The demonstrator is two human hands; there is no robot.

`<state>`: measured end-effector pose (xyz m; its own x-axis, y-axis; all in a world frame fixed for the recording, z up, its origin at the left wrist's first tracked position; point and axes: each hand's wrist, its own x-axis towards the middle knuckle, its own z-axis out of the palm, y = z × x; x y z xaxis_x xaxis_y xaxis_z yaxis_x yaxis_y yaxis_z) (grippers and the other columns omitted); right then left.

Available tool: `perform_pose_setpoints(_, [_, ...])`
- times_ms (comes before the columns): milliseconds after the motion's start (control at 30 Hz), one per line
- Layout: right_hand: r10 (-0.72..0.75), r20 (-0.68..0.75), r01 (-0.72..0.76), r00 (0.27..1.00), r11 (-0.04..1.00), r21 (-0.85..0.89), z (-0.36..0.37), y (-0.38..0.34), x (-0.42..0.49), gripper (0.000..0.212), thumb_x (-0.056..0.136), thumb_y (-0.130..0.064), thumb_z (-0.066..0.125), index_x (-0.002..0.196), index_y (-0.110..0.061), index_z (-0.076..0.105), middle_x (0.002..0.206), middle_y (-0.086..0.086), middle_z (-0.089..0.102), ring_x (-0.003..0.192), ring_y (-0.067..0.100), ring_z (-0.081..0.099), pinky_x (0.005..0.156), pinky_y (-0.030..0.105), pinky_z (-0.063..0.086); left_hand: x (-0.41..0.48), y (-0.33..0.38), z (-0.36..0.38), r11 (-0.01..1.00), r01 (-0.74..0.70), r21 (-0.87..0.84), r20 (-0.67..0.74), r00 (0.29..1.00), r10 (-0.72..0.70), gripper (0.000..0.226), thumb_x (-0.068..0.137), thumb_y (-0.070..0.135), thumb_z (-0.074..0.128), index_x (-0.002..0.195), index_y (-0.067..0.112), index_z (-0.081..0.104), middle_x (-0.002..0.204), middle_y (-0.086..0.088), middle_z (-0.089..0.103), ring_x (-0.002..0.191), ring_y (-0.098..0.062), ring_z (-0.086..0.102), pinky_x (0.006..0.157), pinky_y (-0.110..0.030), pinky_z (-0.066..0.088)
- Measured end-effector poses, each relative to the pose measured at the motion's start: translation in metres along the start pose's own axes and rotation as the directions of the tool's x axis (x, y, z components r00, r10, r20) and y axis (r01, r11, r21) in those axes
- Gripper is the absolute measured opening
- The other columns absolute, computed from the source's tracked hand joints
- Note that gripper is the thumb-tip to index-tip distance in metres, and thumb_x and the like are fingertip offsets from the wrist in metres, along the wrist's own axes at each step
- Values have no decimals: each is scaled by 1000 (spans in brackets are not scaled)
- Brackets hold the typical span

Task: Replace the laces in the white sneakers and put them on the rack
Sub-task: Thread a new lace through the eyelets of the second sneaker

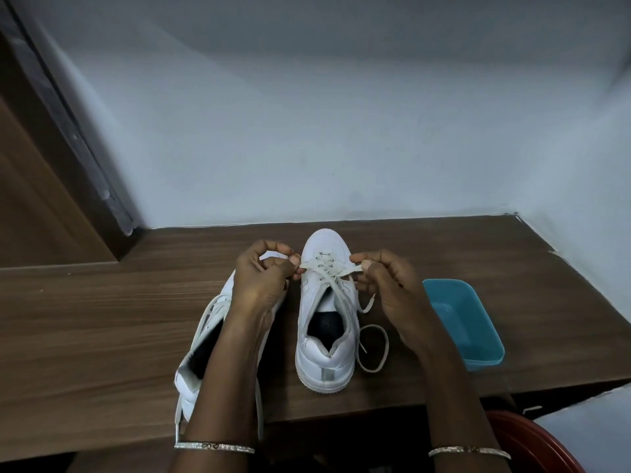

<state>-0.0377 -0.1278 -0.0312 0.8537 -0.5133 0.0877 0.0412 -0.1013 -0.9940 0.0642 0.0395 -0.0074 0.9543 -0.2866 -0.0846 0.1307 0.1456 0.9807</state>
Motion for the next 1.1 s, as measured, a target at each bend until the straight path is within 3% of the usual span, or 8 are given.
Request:
perform_pose_setpoints(100, [37,7,-37,999,999,34,-4,3,-5,24,103,-7,44,111,-2,67,108,9,74,99,22,72,93,42,57,5,-7,-6,975,-90,205,-43,994,101,26,85,-8,64,81,16,56,65,-18,63,52,-13,64,53,-19,44])
perform_pose_setpoints(200, [71,5,-71,997,997,14,-8,8,-9,25,103,-8,44,111,-6,68,111,10,73,102,24,71,97,48,54,10,-13,-10,905,-135,403,-53,984,171,32,82,2,67,76,31,54,65,-9,68,63,-27,66,63,-34,47])
perform_pose_setpoints(300, [76,-11,-76,997,996,-52,-12,12,-12,24,102,-10,48,108,-12,70,106,8,74,96,25,73,95,50,55,11,-14,-10,812,-188,552,-50,965,258,27,80,2,65,79,26,51,65,0,68,56,-18,57,60,-31,43])
perform_pose_setpoints(600, [-65,-86,38,994,959,-282,-10,11,-18,17,97,-6,54,97,-11,70,98,2,72,79,2,70,70,15,51,8,-14,-5,694,-216,687,-94,921,379,27,77,0,64,87,19,48,59,9,52,63,-27,50,64,-36,42])
perform_pose_setpoints(767, [-47,-96,19,994,961,-275,-11,13,-17,14,97,-10,56,88,-7,65,83,1,72,74,4,69,70,18,51,7,-16,-8,713,-249,655,-67,921,383,23,78,2,65,87,17,50,62,8,57,62,-23,54,61,-34,41])
perform_pose_setpoints(867, [6,-59,-20,998,972,-235,-11,10,-17,20,99,-14,53,82,-7,60,72,2,69,65,10,63,65,20,49,14,-16,-19,815,-236,529,-14,958,287,18,79,16,70,86,22,54,67,1,69,65,-23,67,65,-36,51])
perform_pose_setpoints(1000, [58,-4,-58,998,997,-51,-10,1,-19,23,100,-12,50,83,3,54,72,7,65,58,20,55,57,25,47,11,-12,-18,929,-181,323,52,984,173,11,88,2,68,95,2,60,68,-6,70,58,-17,66,49,-27,48])
perform_pose_setpoints(1100, [87,19,-88,996,995,50,-8,-4,-19,28,100,-13,52,85,11,50,71,12,63,55,22,52,54,26,46,9,-7,-15,992,-60,113,66,996,52,19,87,5,72,100,-5,62,70,-10,69,61,-15,64,53,-23,53])
